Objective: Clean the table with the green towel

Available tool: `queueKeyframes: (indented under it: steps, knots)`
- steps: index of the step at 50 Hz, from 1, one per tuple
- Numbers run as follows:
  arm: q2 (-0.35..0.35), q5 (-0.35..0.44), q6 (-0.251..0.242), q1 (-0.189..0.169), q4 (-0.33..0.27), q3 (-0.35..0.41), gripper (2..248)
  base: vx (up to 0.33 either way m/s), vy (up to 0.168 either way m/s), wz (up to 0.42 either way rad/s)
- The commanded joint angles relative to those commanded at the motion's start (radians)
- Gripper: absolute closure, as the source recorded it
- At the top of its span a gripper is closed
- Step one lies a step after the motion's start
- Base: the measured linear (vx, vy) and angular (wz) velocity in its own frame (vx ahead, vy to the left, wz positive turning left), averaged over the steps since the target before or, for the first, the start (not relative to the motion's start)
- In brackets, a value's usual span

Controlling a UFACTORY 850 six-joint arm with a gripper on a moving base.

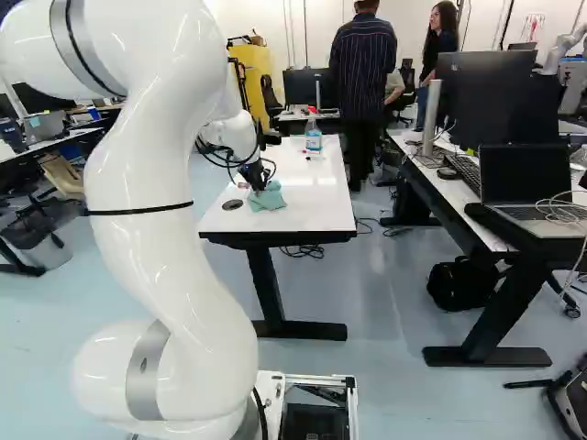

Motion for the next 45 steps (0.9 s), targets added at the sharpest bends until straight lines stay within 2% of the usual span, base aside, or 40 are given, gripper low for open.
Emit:
queueKeyframes:
  steps: [29,45]
  knots:
    - [0.127,0.0,0.0,-0.021,0.0,0.159,222,0.0,0.0,0.0]
    - [0.186,0.0,0.0,-0.043,0.0,0.205,222,0.0,0.0,0.0]
